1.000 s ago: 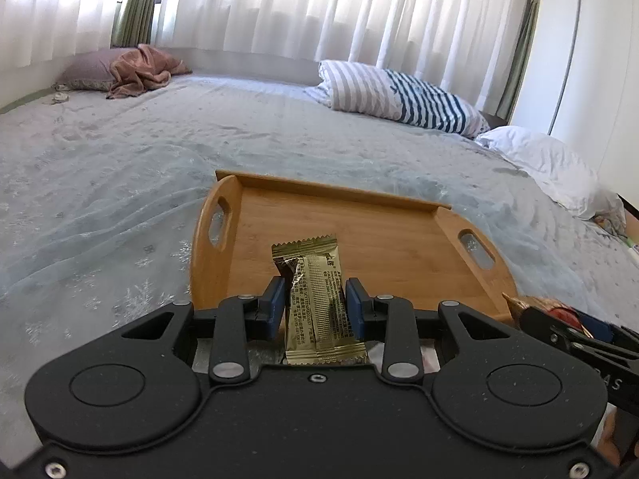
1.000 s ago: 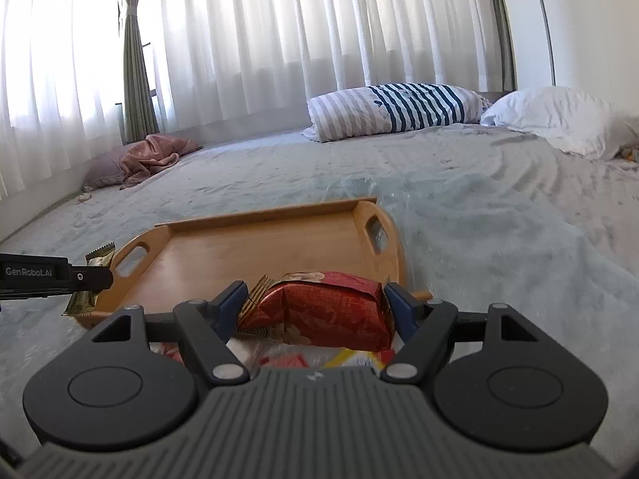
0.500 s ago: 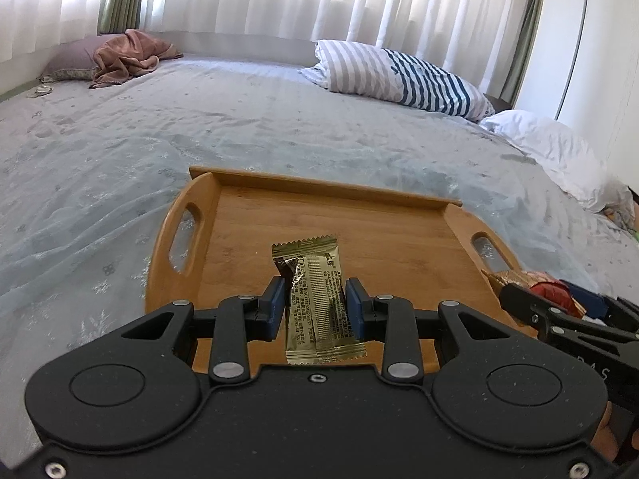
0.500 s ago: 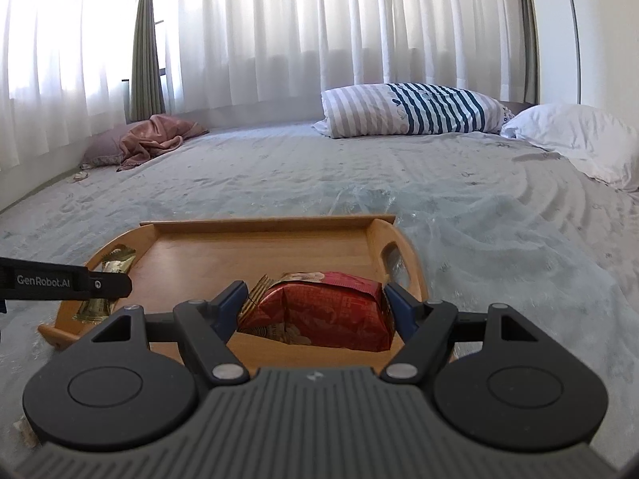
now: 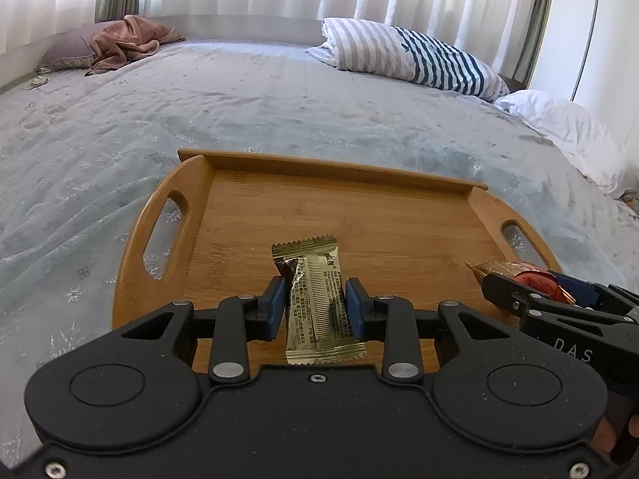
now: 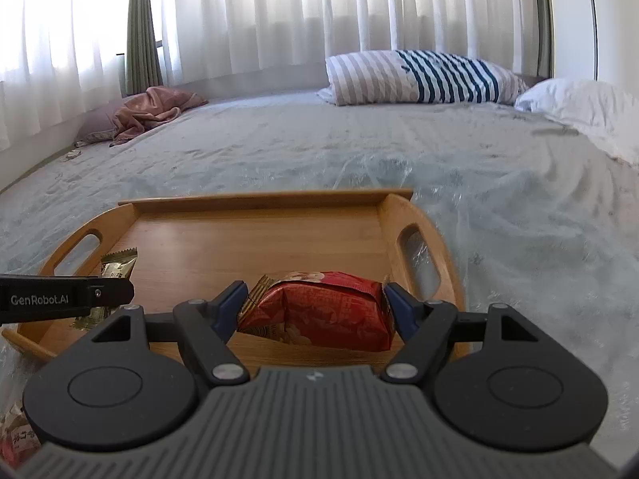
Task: Organize snacks
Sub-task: 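Lower the gold bar and red chip bag onto the tray and open both grippers, then move both tools back toward the remaining snack pile, then grasp the green packet with the left gripper while the right gripper grasps the yellow biscuit pack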
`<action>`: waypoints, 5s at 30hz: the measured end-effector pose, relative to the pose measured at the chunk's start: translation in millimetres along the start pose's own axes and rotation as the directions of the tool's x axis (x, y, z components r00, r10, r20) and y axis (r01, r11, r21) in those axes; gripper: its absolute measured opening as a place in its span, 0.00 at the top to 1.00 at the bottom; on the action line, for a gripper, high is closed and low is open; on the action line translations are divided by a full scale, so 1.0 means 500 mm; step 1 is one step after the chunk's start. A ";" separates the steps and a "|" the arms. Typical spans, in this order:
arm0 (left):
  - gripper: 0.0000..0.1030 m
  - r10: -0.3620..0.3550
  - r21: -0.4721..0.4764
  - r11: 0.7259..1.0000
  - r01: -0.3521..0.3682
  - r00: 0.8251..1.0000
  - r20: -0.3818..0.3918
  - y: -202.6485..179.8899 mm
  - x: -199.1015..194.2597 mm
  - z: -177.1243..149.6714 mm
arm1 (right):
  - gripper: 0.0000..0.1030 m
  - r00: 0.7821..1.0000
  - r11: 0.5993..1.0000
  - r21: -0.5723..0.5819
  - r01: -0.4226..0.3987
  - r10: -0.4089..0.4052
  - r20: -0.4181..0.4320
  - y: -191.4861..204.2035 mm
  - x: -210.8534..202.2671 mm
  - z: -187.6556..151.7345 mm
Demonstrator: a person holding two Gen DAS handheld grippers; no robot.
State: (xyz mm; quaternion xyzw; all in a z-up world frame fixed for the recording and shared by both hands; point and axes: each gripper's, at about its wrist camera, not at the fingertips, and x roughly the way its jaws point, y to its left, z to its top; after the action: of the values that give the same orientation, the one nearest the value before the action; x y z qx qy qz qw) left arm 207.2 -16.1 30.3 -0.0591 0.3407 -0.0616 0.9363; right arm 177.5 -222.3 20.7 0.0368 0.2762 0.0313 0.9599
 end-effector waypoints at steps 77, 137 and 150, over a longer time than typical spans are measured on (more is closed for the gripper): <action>0.14 -0.054 0.129 0.991 0.036 0.989 0.138 -0.008 -0.184 -0.127 | 0.00 0.997 1.000 -0.026 -0.003 0.005 0.071 -0.014 -0.158 -0.072; 0.55 -0.133 0.274 0.959 0.078 0.974 0.186 -0.028 -0.296 -0.313 | 0.09 0.998 0.994 -0.094 0.059 -0.056 0.033 -0.044 -0.255 -0.225; 0.66 -0.153 0.319 0.943 0.098 0.977 0.151 -0.054 -0.272 -0.308 | 0.17 0.998 0.995 -0.085 0.048 -0.045 0.037 -0.031 -0.243 -0.226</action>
State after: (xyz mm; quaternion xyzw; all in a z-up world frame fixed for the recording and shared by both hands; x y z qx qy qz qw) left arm 2.4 -32.1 3.0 0.0619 0.2396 -0.1686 0.9541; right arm 15.2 -241.5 -11.8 -0.0104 0.2588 0.0200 0.9657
